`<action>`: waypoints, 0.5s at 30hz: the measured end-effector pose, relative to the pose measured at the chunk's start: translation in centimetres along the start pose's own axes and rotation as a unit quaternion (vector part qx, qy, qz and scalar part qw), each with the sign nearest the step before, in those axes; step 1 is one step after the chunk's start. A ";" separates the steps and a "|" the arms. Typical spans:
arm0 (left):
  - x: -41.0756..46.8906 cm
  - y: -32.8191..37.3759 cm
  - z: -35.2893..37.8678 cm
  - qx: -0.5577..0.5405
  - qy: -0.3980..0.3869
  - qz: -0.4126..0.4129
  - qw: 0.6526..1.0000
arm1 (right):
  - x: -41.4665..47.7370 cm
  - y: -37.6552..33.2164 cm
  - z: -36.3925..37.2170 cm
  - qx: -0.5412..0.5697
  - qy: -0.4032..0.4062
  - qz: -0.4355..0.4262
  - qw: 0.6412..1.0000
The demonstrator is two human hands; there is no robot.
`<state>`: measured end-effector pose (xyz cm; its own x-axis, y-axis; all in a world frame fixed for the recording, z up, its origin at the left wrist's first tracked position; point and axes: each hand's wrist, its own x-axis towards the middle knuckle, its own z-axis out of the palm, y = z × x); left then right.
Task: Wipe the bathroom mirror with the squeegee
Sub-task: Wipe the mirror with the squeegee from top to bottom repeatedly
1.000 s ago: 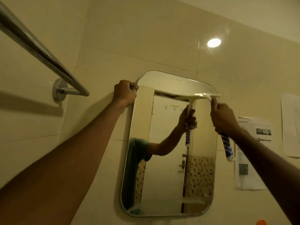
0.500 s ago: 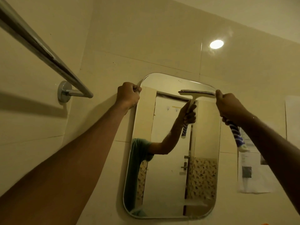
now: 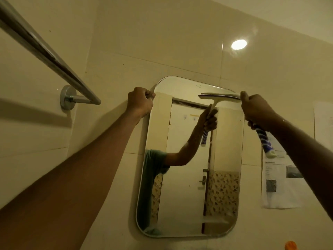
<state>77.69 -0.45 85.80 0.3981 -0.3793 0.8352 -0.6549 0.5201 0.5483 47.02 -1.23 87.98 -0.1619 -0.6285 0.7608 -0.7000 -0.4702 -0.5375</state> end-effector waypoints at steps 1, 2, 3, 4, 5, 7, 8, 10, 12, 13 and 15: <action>0.1 -0.1 0.1 0.001 0.003 0.001 1.000 | 0.2 0.2 0.4 0.007 0.002 0.004 1.000; 0.2 -0.2 0.2 0.003 0.004 0.003 1.000 | -0.3 0.8 1.1 0.009 0.006 0.006 1.000; 0.2 -0.3 0.3 0.006 0.005 0.002 1.000 | -1.5 1.9 2.1 0.008 0.007 0.005 1.000; 0.3 -0.4 0.3 0.008 0.005 0.002 1.000 | -3.0 3.0 3.2 0.012 0.003 0.006 1.000; 0.3 -0.4 0.3 0.011 0.004 0.003 1.000 | -4.6 4.3 4.3 0.024 -0.007 0.016 1.000; 0.2 -0.2 0.2 0.015 0.003 0.005 1.000 | -7.7 6.4 5.8 0.038 -0.045 0.051 0.997; 0.2 -0.3 0.2 0.014 0.004 0.007 1.000 | -8.8 7.0 6.0 0.033 -0.061 0.057 0.996; 0.2 -0.4 0.3 0.009 0.009 0.011 1.000 | -8.7 6.9 5.2 0.006 -0.071 0.039 0.997; 0.0 -0.5 0.3 -0.001 0.017 0.012 1.000 | -6.2 5.0 3.3 -0.007 -0.039 0.006 0.999; 0.0 -0.5 0.4 -0.008 0.022 0.011 1.000 | -4.1 3.7 2.2 -0.002 -0.012 -0.005 1.000; -0.1 -0.6 0.4 -0.014 0.028 0.010 0.999 | -0.3 1.2 0.2 0.019 0.018 0.001 1.000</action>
<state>77.75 -1.07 85.42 0.4215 -0.3257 0.8463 -0.6449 0.5484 0.5322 46.40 -1.70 87.01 -0.1882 -0.6072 0.7719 -0.6726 -0.4930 -0.5519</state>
